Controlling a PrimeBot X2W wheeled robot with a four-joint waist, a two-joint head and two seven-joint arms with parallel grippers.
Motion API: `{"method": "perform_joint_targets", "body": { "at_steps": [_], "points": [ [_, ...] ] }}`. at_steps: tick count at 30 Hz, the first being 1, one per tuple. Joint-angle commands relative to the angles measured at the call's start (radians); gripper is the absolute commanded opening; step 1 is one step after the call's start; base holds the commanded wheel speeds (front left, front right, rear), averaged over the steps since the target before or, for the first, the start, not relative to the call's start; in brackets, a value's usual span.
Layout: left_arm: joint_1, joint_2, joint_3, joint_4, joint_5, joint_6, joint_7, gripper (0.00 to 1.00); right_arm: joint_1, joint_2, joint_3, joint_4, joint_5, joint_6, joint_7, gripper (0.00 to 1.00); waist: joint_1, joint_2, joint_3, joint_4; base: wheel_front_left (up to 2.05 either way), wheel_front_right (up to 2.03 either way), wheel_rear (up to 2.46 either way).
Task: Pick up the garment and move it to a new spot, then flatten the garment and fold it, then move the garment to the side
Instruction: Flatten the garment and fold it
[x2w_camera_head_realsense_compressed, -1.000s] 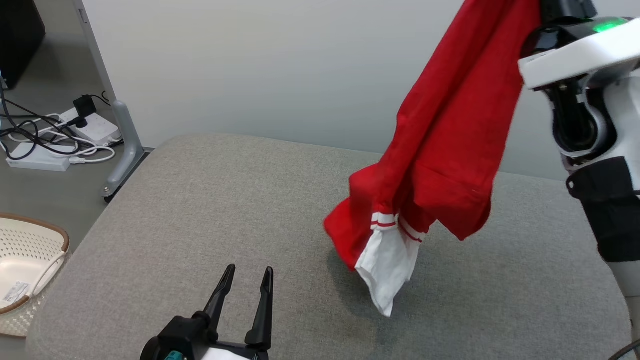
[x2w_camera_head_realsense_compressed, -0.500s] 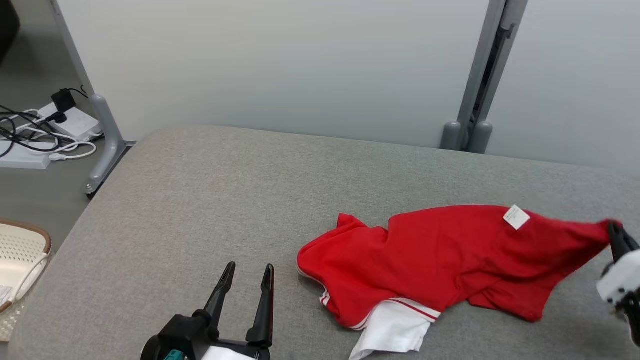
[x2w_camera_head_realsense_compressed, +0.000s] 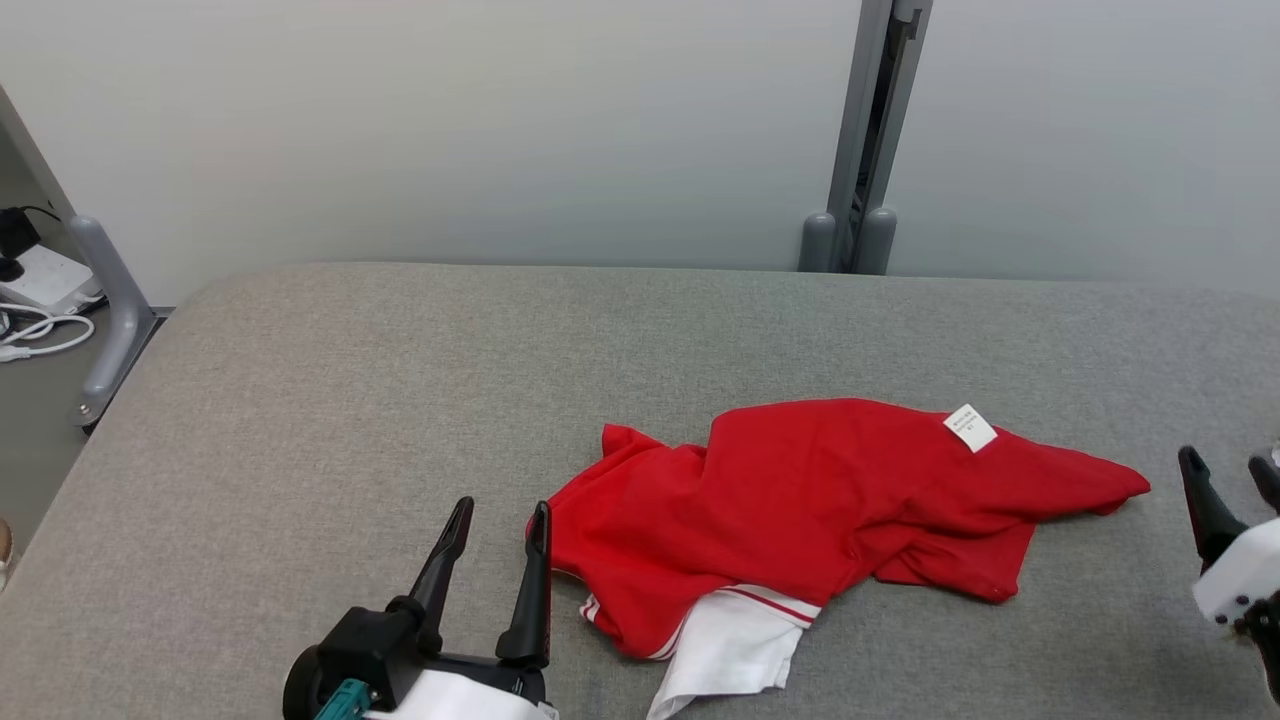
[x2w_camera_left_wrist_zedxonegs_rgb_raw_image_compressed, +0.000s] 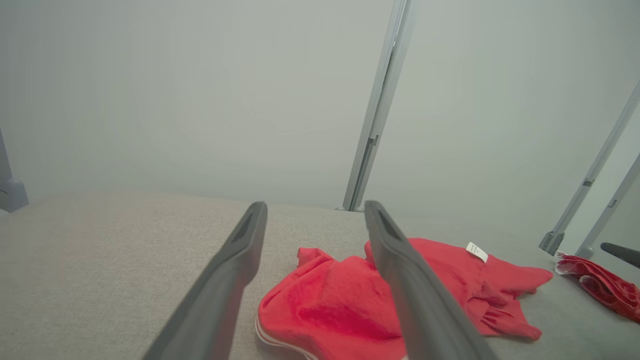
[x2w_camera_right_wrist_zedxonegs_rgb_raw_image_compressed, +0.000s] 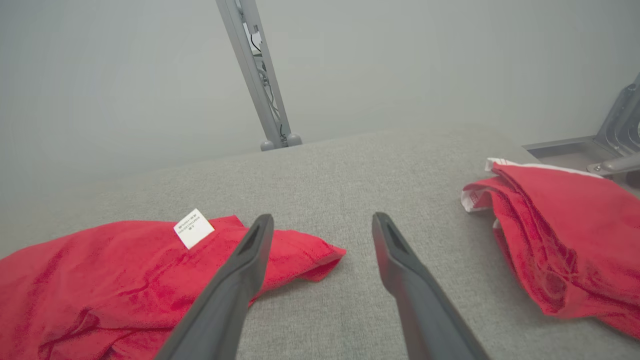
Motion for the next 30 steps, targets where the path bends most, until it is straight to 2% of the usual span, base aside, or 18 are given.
{"method": "perform_joint_targets", "body": {
  "at_steps": [1, 5, 6, 7, 11, 15, 19, 24, 27, 30],
  "points": [
    [-0.012, 0.006, 0.011, -0.005, -0.004, 0.007, -0.003, 1.00, -0.011, -0.020, -0.029, -0.068, -0.036, 0.000, -0.010, 1.00, 0.0000, 0.0000, -0.002, -0.007, 0.00, 0.00, 0.00],
    [-0.013, 0.005, 0.020, -0.011, -0.003, 0.006, -0.003, 1.00, 0.072, -0.011, -0.133, -0.286, -0.175, 0.000, -0.008, 1.00, 0.0000, 0.0000, -0.006, -0.012, 0.00, 0.00, 0.00],
    [-0.013, 0.005, 0.020, -0.011, -0.003, 0.006, -0.003, 1.00, 0.072, -0.011, -0.133, -0.286, -0.175, 0.000, -0.008, 1.00, 0.0000, 0.0000, -0.006, -0.012, 0.00, 0.00, 0.00],
    [-0.012, 0.005, 0.022, -0.011, -0.001, 0.004, -0.003, 1.00, 0.096, -0.002, -0.165, -0.344, -0.217, 0.000, -0.008, 1.00, 0.0000, 0.0000, -0.007, -0.011, 0.00, 0.00, 0.00],
    [-0.001, 0.005, 0.027, -0.011, 0.002, -0.003, -0.003, 1.00, 0.210, 0.072, -0.273, -0.543, -0.351, 0.000, -0.008, 1.00, 0.0000, 0.0000, -0.013, -0.005, 0.00, 0.00, 0.00],
    [0.010, 0.005, 0.028, -0.008, 0.004, -0.010, -0.003, 1.00, 0.312, 0.132, -0.301, -0.683, -0.452, 0.000, -0.008, 1.00, 0.0000, 0.0000, -0.016, 0.005, 0.00, 0.00, 0.00],
    [0.017, 0.005, 0.027, -0.003, 0.007, -0.011, -0.003, 1.00, 0.364, 0.166, -0.308, -0.728, -0.496, 0.000, -0.008, 1.00, 0.0000, 0.0000, -0.016, 0.013, 0.00, 0.00, 0.00],
    [0.017, 0.005, 0.022, 0.003, 0.009, -0.014, -0.003, 1.00, 0.384, 0.178, -0.303, -0.745, -0.508, 0.000, -0.008, 1.00, 0.0000, 0.0000, -0.015, 0.025, 0.00, 0.00, 0.00],
    [0.014, 0.005, 0.020, 0.007, 0.011, -0.015, -0.003, 1.00, 0.392, 0.171, -0.247, -0.754, -0.492, 0.000, -0.009, 1.00, 0.0000, 0.0000, -0.015, 0.041, 0.00, 0.00, 0.00],
    [0.008, 0.005, 0.019, 0.008, 0.011, -0.017, -0.003, 1.00, 0.393, 0.136, -0.129, -0.760, -0.488, 0.000, -0.009, 1.00, 0.0000, 0.0000, -0.015, 0.064, 0.00, 0.00, 0.00]
  ]
}}
